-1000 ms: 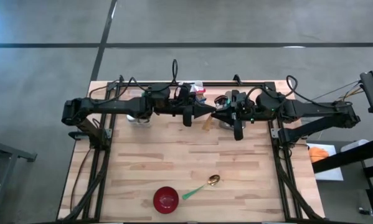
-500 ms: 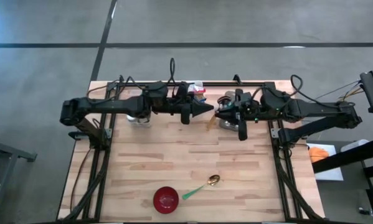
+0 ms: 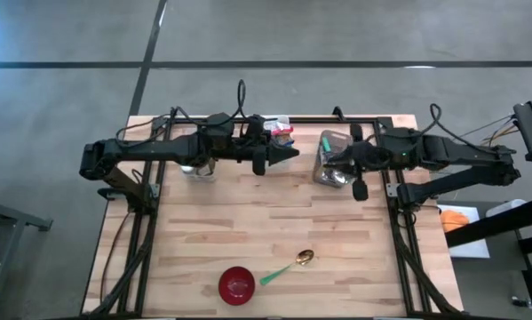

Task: Pick & Place Food Item
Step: Put the yellow spoon into the black bin

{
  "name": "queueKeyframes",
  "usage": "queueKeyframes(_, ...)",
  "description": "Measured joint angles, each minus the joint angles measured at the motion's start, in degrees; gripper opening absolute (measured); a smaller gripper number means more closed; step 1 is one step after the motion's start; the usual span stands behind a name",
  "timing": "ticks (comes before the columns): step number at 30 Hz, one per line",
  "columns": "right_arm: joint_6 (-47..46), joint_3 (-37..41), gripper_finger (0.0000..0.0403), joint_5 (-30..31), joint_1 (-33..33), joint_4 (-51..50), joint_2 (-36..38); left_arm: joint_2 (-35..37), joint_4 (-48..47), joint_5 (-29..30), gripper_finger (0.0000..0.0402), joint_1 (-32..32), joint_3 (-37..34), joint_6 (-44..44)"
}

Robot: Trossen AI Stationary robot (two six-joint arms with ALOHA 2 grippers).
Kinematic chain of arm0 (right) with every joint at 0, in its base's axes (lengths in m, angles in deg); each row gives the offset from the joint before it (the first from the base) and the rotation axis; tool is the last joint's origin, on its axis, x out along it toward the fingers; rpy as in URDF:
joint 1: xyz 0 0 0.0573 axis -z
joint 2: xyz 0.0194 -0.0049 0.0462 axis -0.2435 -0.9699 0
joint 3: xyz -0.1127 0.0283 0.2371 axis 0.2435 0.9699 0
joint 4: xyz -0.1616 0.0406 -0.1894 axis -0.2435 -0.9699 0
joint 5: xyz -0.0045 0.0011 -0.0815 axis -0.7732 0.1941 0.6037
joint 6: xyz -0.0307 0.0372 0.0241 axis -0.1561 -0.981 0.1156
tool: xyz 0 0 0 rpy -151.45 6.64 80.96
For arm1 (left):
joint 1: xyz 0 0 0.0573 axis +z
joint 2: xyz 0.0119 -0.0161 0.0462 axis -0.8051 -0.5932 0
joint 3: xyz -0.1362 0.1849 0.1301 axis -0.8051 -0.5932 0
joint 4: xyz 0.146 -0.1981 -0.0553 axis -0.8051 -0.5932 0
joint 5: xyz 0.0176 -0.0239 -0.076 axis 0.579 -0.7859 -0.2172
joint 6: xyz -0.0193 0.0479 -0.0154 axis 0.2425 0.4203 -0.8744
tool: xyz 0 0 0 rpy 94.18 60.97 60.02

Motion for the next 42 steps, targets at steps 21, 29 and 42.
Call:
queueKeyframes(21,61.68,-8.90,0.0022,8.53,1.54,-20.84,-7.71,3.64,-3.72,-3.45,0.0001,0.30,-0.02,-2.08)
queueKeyframes(29,72.58,-8.59,0.0022,16.53,1.61,-30.08,-12.22,10.56,-8.14,-3.46,0.0001,0.59,-0.02,0.50)
queueKeyframes(42,79.49,-4.95,0.0021,17.37,7.64,-32.84,-18.23,17.94,-15.76,-3.00,0.0001,0.59,-0.02,4.39)
